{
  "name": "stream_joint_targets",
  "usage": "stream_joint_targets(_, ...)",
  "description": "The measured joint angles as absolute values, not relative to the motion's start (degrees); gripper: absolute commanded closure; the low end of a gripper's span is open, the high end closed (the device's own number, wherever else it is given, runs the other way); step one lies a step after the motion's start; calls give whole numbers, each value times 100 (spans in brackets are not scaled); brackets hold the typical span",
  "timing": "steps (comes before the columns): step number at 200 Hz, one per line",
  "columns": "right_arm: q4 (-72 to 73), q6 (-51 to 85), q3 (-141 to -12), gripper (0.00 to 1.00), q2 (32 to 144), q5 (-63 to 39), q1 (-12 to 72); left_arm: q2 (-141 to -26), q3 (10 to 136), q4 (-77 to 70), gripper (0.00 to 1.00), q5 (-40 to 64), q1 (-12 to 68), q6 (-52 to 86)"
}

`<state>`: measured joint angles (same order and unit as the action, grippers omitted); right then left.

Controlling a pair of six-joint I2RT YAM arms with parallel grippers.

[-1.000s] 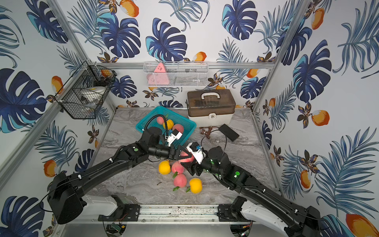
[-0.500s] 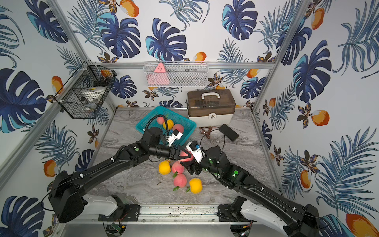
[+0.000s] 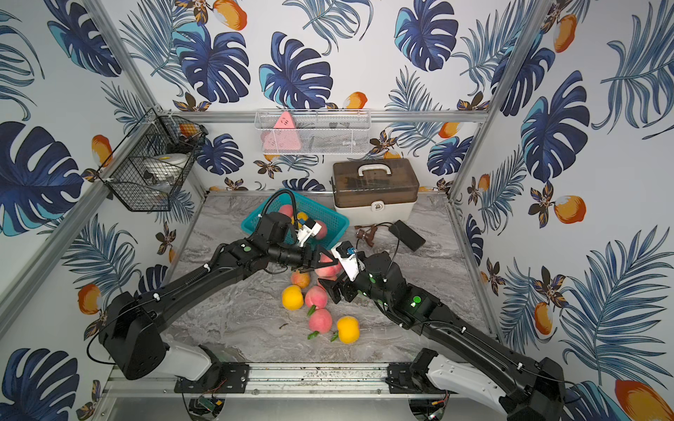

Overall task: Put the peaches into the basket
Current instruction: Place the peach in the basket.

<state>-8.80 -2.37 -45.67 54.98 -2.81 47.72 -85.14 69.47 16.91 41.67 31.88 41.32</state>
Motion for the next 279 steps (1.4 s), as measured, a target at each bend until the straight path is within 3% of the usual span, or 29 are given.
stream_joint_targets(96, -1002, 86, -5002, 0, 6104, -799, 3553, -9526, 8569, 3310, 33, 2858, 2707, 2904)
stream_joint_targets(279, -685, 242, -5817, 0, 7365, -1522, 3588, -10763, 10221, 4569, 33, 633, 1785, 2215)
